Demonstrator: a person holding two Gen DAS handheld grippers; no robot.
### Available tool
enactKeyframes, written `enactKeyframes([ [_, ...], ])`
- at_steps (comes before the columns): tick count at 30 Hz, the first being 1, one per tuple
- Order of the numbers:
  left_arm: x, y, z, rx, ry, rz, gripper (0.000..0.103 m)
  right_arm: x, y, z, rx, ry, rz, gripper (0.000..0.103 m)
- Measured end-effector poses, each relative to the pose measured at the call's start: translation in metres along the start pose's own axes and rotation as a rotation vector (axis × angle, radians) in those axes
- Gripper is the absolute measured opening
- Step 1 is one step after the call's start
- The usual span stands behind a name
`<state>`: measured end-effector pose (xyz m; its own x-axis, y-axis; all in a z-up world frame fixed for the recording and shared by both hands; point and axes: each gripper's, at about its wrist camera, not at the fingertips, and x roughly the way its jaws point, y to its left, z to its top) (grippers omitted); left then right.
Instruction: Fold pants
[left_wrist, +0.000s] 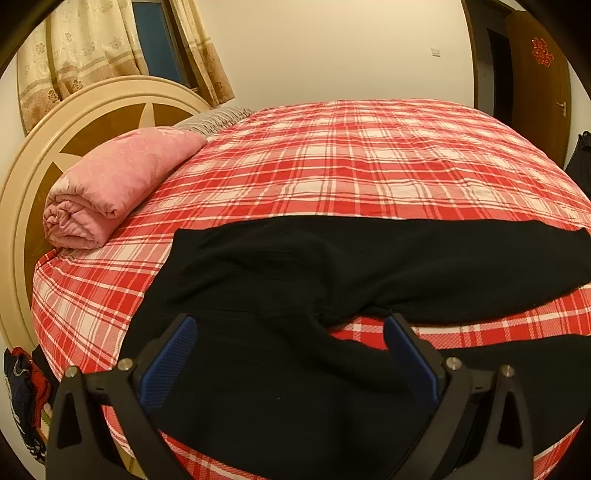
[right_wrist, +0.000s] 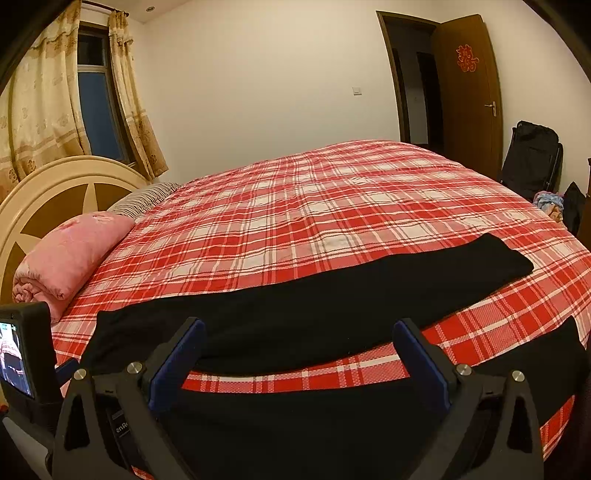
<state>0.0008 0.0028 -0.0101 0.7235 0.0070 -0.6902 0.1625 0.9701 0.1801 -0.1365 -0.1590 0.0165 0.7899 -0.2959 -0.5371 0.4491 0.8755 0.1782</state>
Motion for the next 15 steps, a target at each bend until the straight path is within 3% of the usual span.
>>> enactKeyframes([
  [15,-0.0002,0.0001,-0.0023,-0.009,0.005,-0.004,0.103,-0.0007,0.0006,-0.0004,0.002,0.003,0.002,0.102],
])
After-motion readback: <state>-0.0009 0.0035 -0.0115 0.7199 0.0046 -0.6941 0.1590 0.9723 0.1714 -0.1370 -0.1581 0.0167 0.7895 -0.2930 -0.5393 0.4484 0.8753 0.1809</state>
